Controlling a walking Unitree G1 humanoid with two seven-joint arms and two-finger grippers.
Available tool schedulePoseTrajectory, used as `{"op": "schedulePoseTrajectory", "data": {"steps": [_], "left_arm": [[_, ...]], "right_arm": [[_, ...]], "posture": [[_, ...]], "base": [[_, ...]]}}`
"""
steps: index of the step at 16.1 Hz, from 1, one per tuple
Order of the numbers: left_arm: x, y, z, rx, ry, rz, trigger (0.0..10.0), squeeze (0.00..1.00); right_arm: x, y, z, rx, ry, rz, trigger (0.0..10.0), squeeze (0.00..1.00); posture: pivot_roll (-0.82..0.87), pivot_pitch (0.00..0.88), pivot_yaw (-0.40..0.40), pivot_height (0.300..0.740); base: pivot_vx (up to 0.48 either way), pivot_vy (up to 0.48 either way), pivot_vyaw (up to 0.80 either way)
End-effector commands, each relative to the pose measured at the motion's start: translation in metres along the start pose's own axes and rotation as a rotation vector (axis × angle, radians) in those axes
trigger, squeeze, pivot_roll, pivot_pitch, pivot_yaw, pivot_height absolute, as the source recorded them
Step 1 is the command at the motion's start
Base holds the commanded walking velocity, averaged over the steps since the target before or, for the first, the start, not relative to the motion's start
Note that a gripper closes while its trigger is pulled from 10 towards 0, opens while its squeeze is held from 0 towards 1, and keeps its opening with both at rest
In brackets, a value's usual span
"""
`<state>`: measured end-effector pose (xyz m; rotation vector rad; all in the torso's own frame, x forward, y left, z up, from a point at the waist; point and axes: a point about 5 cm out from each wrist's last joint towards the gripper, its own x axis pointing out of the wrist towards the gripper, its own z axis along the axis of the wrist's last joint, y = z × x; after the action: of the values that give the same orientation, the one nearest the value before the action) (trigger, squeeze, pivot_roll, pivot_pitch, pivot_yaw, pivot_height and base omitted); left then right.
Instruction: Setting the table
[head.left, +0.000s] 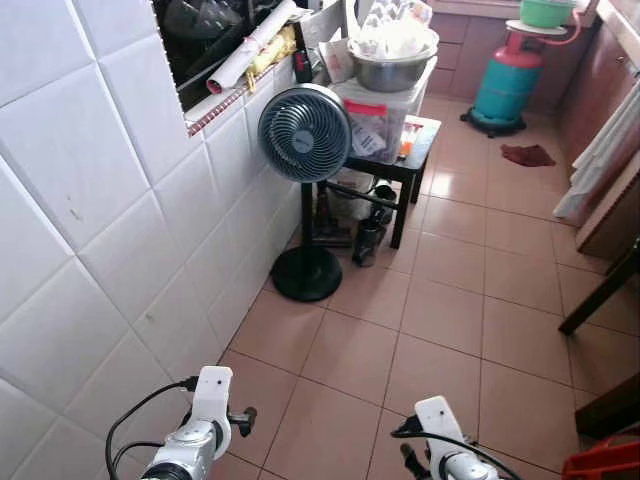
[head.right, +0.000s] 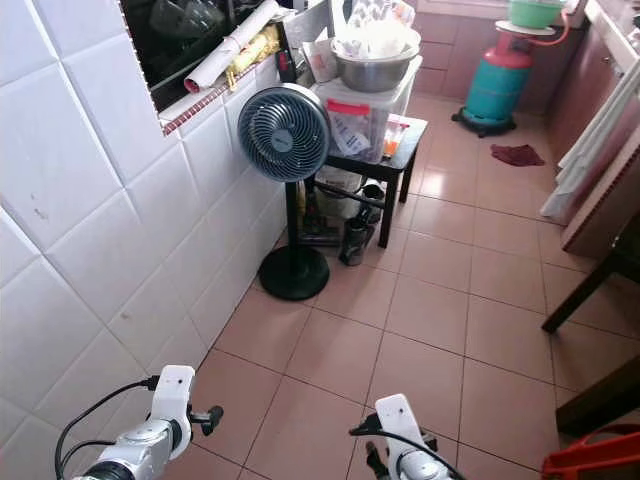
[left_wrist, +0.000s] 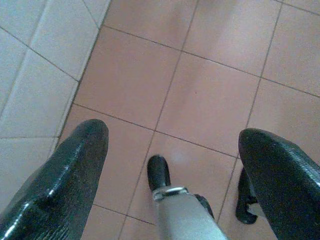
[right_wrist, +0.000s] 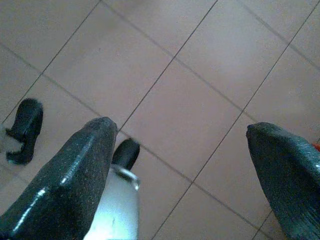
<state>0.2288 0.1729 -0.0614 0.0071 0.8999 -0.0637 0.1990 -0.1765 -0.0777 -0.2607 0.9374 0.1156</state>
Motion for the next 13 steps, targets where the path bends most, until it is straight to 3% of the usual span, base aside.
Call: {"op": "schedulePoseTrajectory", "data": {"steps": [1, 4, 7, 12, 13], "left_arm": [[0.001, 0.004, 0.017, 0.014, -0.057, 0.015, 10.0, 0.00], [0.002, 0.004, 0.031, 0.018, -0.086, 0.006, 10.0, 0.00], [0.003, -0.008, 0.033, 0.047, -0.084, -0.044, 10.0, 0.00], [0.003, -0.018, 0.035, 0.002, -0.122, -0.103, 10.0, 0.00], [0.003, -0.018, 0.035, 0.027, -0.128, -0.111, 10.0, 0.00]], "right_arm": [[0.001, -0.012, 0.017, 0.074, -0.069, -0.063, 10.0, 0.00], [0.002, -0.024, 0.044, 0.146, -0.153, -0.113, 10.0, 0.00], [0.003, -0.029, 0.057, 0.207, -0.172, -0.129, 10.0, 0.00], [0.003, -0.024, 0.043, 0.214, -0.123, -0.128, 10.0, 0.00], [0.003, -0.022, 0.036, 0.193, -0.101, -0.120, 10.0, 0.00]], "posture": [[0.20, 0.000, 0.014, 0.740], [0.19, 0.000, 0.024, 0.740], [0.18, 0.000, 0.030, 0.740], [0.18, 0.000, 0.033, 0.740], [0.18, 0.000, 0.033, 0.740]], "base": [[0.000, 0.000, 0.00], [0.000, 0.000, 0.00], [0.000, 0.000, 0.00], [0.000, 0.000, -0.71], [0.000, 0.000, -0.77]]}}
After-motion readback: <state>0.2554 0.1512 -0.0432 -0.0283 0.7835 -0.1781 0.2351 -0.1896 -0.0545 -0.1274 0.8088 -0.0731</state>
